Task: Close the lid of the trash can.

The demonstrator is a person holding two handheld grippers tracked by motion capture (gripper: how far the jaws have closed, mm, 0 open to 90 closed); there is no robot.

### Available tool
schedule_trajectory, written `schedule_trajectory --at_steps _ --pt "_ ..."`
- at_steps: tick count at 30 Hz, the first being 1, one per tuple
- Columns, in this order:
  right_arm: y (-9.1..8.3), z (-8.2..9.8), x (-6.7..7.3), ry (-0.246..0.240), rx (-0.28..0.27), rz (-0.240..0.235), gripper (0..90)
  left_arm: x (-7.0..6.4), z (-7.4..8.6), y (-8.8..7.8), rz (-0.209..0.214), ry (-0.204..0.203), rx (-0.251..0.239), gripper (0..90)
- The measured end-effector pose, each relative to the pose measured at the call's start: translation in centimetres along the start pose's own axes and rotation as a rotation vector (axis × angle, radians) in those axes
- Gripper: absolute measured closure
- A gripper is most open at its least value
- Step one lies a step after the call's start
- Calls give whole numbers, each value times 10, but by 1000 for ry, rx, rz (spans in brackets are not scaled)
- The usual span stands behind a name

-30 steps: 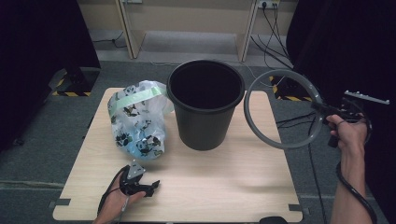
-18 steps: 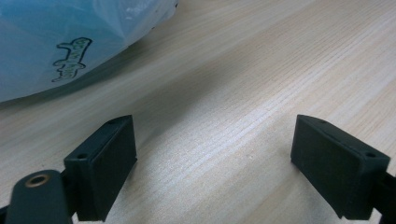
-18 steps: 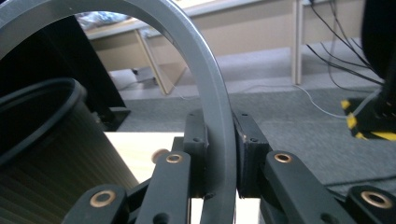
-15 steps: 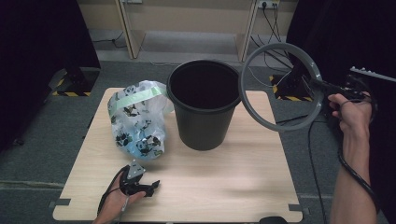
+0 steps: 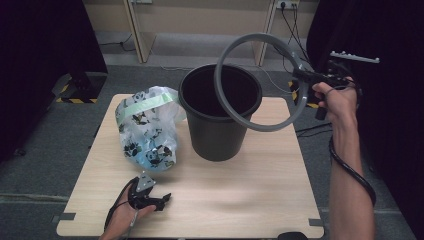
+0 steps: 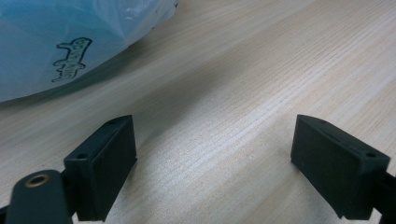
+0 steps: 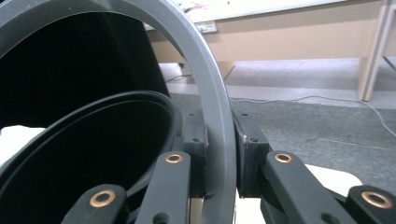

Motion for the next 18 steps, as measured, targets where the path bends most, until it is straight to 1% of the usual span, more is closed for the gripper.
schedule_trajectory --at_steps 3,4,8,12,18 --pt "17 -2 17 -6 21 -21 780 0 0 0 -1 1 0 133" --pt "29 -2 27 -15 33 -33 780 0 0 0 -1 1 0 133" --pt "48 0 42 -16 55 -44 780 0 0 0 0 0 0 134" --pt "67 6 53 -17 94 -43 780 0 0 0 0 0 0 134" --pt "88 16 60 -17 145 -23 778 0 0 0 0 1 0 133"
Point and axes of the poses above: each handheld gripper's, and its own axes: y roughly forward along the jaws, z roughly out of its underside, x roughly to its left, the point moved 3 cm from there along y, roughly forward along the jaws, and after that the axes turned 14 degrees about -x, right-handed, at the moved point
